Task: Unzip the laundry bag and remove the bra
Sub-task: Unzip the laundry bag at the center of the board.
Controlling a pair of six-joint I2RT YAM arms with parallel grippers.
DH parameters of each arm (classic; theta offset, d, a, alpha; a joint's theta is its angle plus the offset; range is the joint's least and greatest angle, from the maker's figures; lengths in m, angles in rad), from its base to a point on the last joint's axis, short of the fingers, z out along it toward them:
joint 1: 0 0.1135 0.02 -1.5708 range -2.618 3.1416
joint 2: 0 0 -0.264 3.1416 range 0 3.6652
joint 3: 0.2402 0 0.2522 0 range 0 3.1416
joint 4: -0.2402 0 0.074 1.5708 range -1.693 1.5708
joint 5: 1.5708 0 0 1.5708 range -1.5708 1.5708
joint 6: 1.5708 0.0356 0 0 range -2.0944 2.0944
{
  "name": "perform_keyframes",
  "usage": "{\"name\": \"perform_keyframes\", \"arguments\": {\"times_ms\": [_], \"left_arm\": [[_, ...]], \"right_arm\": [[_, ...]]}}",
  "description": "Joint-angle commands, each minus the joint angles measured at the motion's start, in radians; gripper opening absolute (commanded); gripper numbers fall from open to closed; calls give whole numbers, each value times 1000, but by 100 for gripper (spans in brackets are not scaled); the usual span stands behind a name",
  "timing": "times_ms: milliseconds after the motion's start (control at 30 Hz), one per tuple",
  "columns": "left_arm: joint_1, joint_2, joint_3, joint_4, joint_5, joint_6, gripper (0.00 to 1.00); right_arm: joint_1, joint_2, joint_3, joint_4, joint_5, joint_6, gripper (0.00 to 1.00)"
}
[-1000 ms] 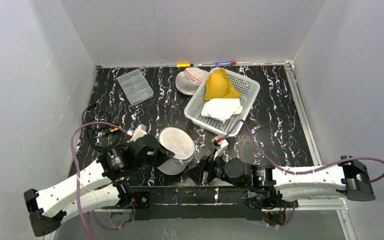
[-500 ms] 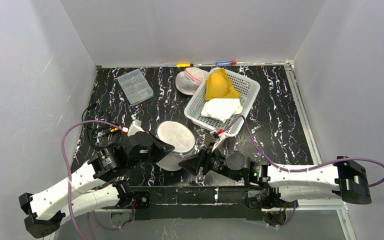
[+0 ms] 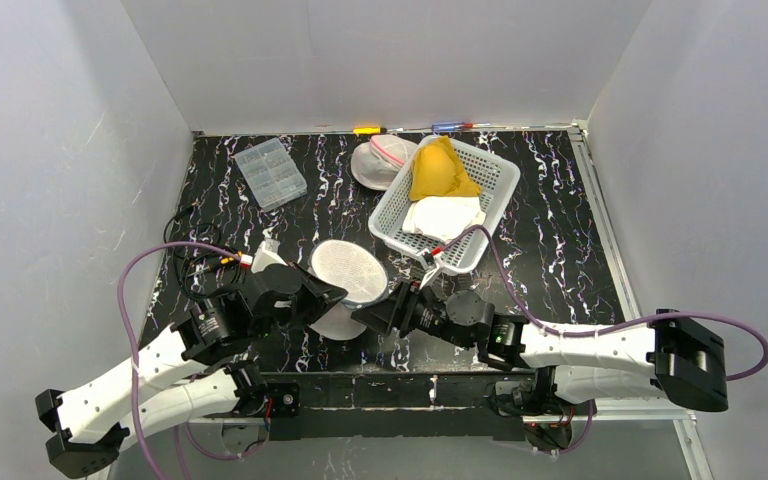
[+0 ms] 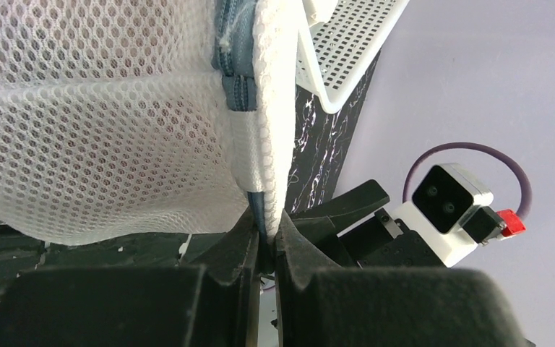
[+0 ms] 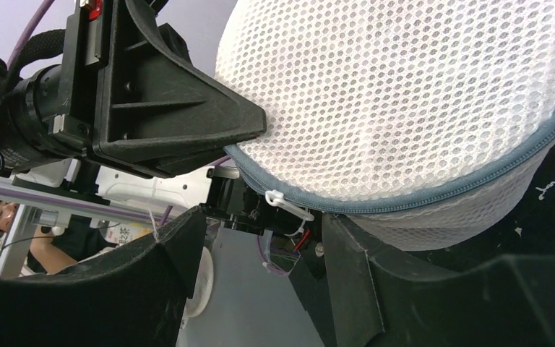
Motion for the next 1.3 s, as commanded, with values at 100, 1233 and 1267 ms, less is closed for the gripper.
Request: {"name": "perform_keyframes", "arguments": {"times_ms": [100,1233,1267], "left_arm": [[-3,-30,20,24,-67,-2,0],[-3,-44,-10,31,-67,-14,0],[-4,-44,-10,30,-66,-13,0]], "right_arm": [[-16,17,22,98,-30,55,68],[-37,18,7,131,-21,58,29],[-36,19,7,131,-22,58,27]]}}
